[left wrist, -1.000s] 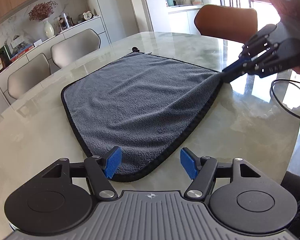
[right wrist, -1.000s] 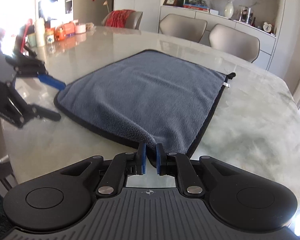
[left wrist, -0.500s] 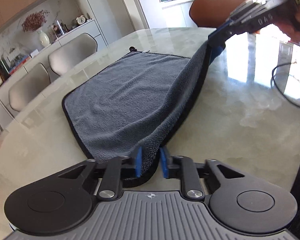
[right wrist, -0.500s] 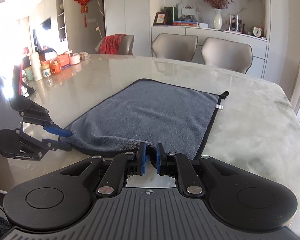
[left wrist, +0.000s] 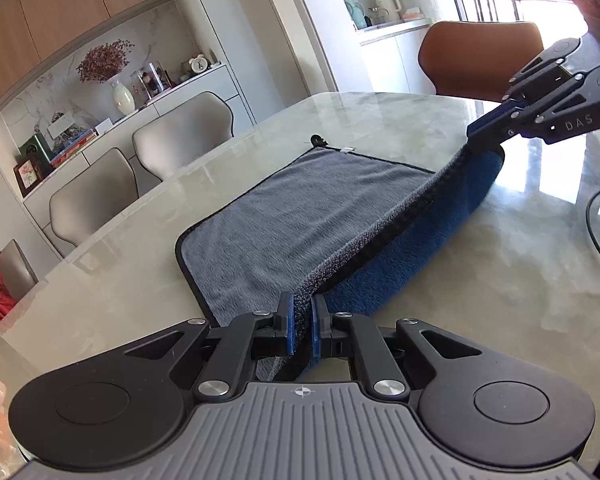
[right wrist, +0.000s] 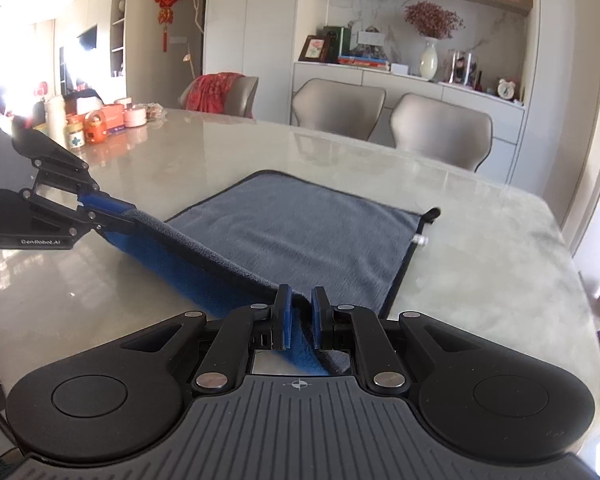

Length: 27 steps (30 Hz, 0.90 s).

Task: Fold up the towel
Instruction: 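Lift and fold the towel edge over with both grippers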

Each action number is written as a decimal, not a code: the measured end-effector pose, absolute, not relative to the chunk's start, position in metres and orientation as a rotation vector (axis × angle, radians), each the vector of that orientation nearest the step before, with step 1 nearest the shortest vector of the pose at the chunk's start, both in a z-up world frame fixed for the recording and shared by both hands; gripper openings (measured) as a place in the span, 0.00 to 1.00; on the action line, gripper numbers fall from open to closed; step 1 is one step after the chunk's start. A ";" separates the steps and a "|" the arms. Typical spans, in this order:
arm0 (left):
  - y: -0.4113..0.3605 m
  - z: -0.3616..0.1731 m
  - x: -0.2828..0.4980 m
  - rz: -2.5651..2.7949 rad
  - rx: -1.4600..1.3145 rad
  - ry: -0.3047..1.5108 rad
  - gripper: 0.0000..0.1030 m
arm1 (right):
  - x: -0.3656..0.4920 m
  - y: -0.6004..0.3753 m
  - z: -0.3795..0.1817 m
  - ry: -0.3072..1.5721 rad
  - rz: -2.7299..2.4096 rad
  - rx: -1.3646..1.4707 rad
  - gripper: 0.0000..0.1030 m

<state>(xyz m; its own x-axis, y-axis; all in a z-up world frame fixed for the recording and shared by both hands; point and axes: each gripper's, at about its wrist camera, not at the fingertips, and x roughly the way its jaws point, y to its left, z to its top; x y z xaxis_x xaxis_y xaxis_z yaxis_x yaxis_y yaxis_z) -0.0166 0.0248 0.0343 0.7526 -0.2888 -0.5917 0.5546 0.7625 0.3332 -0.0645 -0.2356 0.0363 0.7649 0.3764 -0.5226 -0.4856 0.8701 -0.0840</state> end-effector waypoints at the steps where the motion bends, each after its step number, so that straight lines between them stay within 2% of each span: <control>1: 0.024 0.036 -0.006 -0.477 0.521 0.549 0.07 | -0.056 -0.235 0.038 0.516 0.456 -0.227 0.10; 8: 0.023 0.033 0.042 -0.466 0.484 0.593 0.07 | -0.010 -0.245 0.038 0.564 0.447 -0.205 0.13; 10: 0.024 0.029 0.043 -0.481 0.483 0.599 0.07 | -0.005 -0.253 0.032 0.585 0.446 -0.215 0.25; 11: 0.024 0.026 0.043 -0.488 0.489 0.604 0.07 | -0.003 -0.256 0.028 0.591 0.444 -0.223 0.35; 12: 0.024 0.023 0.044 -0.487 0.495 0.608 0.07 | -0.002 -0.259 0.024 0.597 0.443 -0.231 0.37; 27: 0.035 0.005 0.053 -0.496 0.501 0.666 0.10 | 0.036 -0.243 -0.015 0.696 0.487 -0.239 0.39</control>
